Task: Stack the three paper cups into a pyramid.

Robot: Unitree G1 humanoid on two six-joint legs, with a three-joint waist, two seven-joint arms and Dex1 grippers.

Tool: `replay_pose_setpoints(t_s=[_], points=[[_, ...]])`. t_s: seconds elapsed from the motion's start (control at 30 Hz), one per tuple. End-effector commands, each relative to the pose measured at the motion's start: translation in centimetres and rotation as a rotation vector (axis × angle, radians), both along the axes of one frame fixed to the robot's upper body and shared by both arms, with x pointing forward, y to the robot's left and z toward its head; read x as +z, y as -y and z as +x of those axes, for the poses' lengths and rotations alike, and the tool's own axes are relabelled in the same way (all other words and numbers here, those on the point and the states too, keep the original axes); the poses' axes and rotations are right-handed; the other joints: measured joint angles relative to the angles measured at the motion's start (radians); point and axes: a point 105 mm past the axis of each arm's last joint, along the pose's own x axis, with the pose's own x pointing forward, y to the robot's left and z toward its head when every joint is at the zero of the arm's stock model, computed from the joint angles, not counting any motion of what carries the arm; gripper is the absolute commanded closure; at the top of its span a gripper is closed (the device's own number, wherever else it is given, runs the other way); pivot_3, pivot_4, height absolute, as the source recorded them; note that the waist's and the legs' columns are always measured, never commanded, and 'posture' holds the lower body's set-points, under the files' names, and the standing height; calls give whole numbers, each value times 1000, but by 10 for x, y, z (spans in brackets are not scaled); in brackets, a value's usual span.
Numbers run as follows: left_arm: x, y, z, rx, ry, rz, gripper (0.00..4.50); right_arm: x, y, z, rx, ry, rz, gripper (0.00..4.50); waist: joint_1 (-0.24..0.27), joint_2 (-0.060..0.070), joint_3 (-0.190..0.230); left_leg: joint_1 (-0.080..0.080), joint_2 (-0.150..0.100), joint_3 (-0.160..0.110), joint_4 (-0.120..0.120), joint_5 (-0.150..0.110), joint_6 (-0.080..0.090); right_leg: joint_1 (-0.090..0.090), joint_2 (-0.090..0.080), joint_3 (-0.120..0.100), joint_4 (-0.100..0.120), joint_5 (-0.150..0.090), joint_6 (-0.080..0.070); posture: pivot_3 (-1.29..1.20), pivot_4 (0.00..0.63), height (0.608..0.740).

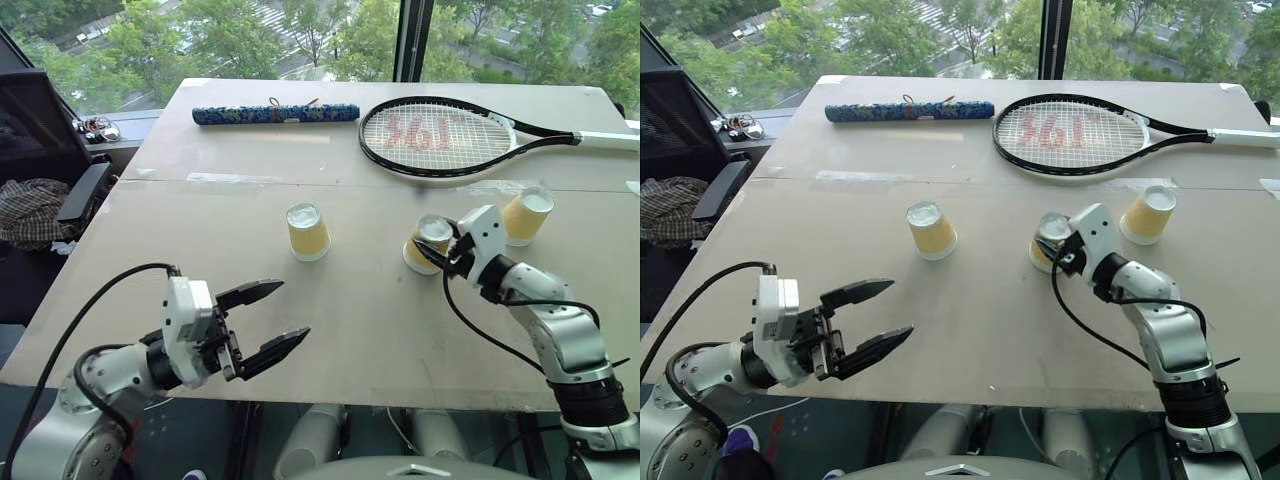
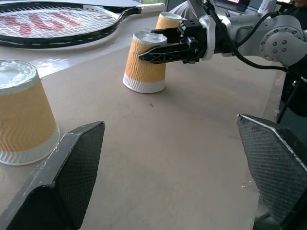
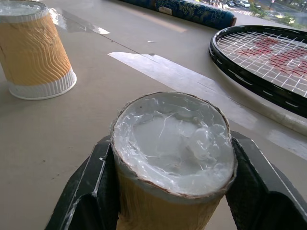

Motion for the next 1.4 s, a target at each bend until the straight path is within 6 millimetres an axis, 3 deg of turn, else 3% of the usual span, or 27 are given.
replay_pose_setpoints(t_s=[0.03, 0.1, 0.13, 0.3, 0.47, 0.73, 1.1, 1.2, 1.3, 1.33, 1.4], points=[[9, -1, 2, 17, 55, -5, 0, -7, -3, -5, 39, -19, 7, 1027, 0, 0, 0, 0, 0, 0, 0, 0, 0, 0, 0, 0, 0, 0, 0, 0, 150, 740], [9, -4, 6, 37, 64, 4, 0, -3, -3, -7, 58, -2, 11, 163, 1, 0, 0, 0, 0, 0, 0, 0, 0, 0, 0, 0, 0, 0, 0, 0, 150, 740], [10, -7, 10, 59, 67, -4, 0, 2, -1, -6, 53, 28, 6, 65, 1, 0, 0, 0, 0, 0, 0, 0, 0, 0, 0, 0, 0, 0, 0, 0, 150, 740], [11, -30, 35, 166, 75, 18, 0, 35, 16, -18, 105, 175, 17, 65, 4, 1, 0, 0, 0, 0, 0, 0, 0, 0, 0, 0, 1, 0, 0, 0, 150, 740], [10, -43, 72, 199, 54, 51, 0, 49, 37, -58, 290, 184, 0, 65, 8, 0, 0, 0, 0, -2, 1, 0, 0, 1, 1, -3, 0, 0, 0, 0, 150, 740], [4, -30, 121, 137, 27, 80, 0, 66, 33, -106, 477, 168, -6, 65, -4, 0, 0, 0, 0, -3, 2, 0, 0, 1, 0, -3, 1, 0, 0, 0, 150, 740], [-8, -2, 162, 31, 24, 126, 0, 69, 32, -120, 439, 149, 21, 65, 3, -2, 0, -2, -1, -4, 5, 0, 0, 1, -1, -5, 2, 0, 0, 0, 150, 740], [-11, 3, 164, -4, 27, 133, 842, 69, 32, -121, 426, 148, 23, 0, -1, -2, 0, -2, -1, -4, 5, 0, 0, 1, -1, -4, 2, 0, 0, 0, 150, 740], [-8, 4, 167, -4, 42, 128, 2200, 67, 33, -122, 411, 144, 23, 0, 1, -2, 0, -2, -1, -4, 5, 0, 0, 1, -1, -4, 3, 0, 0, 0, 150, 740], [-6, 4, 167, -15, 50, 125, 2426, 66, 34, -122, 404, 144, 24, 0, 1, -2, 0, -2, -1, -4, 5, 0, 0, 1, -1, -4, 3, 0, 0, 0, 150, 740], [1, 10, 161, -63, 58, 100, 2426, 65, 35, -122, 388, 144, 29, 0, 1, -2, 0, -2, -1, -4, 5, 0, 0, 1, -1, -4, 3, 0, 0, 0, 150, 740]])
